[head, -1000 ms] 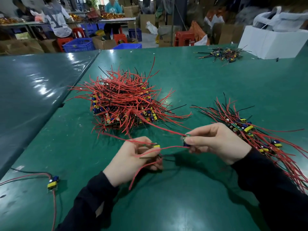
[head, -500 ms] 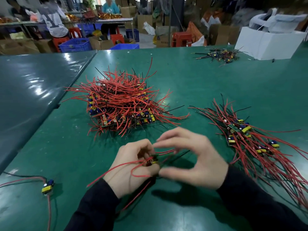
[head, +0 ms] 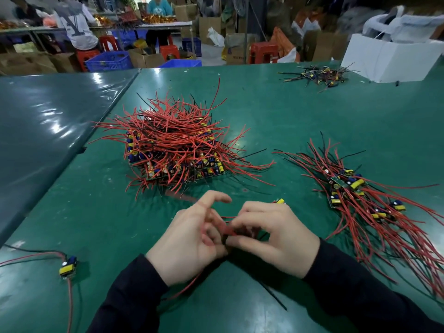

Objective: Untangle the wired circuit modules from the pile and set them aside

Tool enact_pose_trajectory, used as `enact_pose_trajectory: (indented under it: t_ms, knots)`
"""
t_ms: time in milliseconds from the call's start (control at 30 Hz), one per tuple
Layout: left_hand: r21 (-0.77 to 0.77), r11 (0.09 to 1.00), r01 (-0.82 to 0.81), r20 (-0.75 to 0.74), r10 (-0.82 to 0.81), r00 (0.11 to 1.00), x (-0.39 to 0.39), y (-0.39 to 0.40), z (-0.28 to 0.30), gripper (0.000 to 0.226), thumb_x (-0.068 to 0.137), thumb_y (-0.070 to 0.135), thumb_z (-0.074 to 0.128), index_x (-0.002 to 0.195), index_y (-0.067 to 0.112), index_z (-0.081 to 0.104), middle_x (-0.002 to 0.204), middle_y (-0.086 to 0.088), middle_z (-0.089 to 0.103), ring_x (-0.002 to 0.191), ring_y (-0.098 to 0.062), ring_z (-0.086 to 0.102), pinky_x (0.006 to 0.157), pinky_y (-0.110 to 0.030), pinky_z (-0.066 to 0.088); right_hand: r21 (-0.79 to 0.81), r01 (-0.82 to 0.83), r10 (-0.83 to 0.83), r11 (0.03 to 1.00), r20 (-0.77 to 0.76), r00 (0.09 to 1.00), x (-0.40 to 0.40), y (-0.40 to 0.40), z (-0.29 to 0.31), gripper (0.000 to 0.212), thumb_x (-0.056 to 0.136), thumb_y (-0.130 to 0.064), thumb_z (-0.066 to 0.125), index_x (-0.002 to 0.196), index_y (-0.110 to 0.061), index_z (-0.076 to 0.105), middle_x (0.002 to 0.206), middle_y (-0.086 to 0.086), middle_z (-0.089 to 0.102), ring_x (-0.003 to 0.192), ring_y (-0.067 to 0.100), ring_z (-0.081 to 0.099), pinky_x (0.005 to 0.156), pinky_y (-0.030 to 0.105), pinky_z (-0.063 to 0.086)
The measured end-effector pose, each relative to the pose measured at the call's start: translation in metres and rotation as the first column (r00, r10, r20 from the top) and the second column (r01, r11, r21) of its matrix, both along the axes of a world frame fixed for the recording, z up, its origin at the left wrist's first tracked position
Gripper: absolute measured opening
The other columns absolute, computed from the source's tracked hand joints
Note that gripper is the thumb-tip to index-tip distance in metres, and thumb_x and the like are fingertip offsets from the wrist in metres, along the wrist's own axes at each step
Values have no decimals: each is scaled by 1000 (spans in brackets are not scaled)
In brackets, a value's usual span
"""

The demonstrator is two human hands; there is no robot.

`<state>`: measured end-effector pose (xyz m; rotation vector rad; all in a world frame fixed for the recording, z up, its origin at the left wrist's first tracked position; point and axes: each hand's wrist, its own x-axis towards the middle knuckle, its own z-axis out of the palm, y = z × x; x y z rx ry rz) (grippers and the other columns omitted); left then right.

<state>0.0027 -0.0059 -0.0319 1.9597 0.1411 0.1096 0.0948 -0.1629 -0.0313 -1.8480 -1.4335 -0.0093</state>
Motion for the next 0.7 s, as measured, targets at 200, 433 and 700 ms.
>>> enact_pose_trajectory:
  t_ms: [200, 433, 700]
  knots:
    - [-333, 930, -156, 295, 260, 920, -1, 10, 15, 49, 66, 19, 81, 111, 18, 62, 97, -8, 69, 83, -20, 68, 73, -27, 56, 353, 370, -65, 859, -642, 764, 7, 2, 5, 4, 73, -15, 73, 75, -13, 71, 69, 4, 71, 59, 10, 63, 59, 23, 53]
    - [-522, 777, -351, 289, 549, 784, -5, 6, 25, 24, 64, 35, 72, 54, 14, 66, 47, -5, 59, 38, -15, 53, 40, -18, 42, 341, 622, 185, 705, -935, 302, 10, 4, 14, 8, 68, -10, 68, 71, -7, 61, 68, 9, 69, 69, 27, 72, 61, 22, 57]
    - [-353, 927, 124, -183, -199, 963, -7, -19, 9, 37, 70, 41, 63, 93, 13, 72, 94, -6, 74, 74, -18, 70, 58, -25, 55, 386, 548, 133, 742, -886, 444, -11, 12, 5, 16, 64, -14, 72, 72, -3, 62, 74, 14, 71, 72, 31, 71, 65, 28, 57]
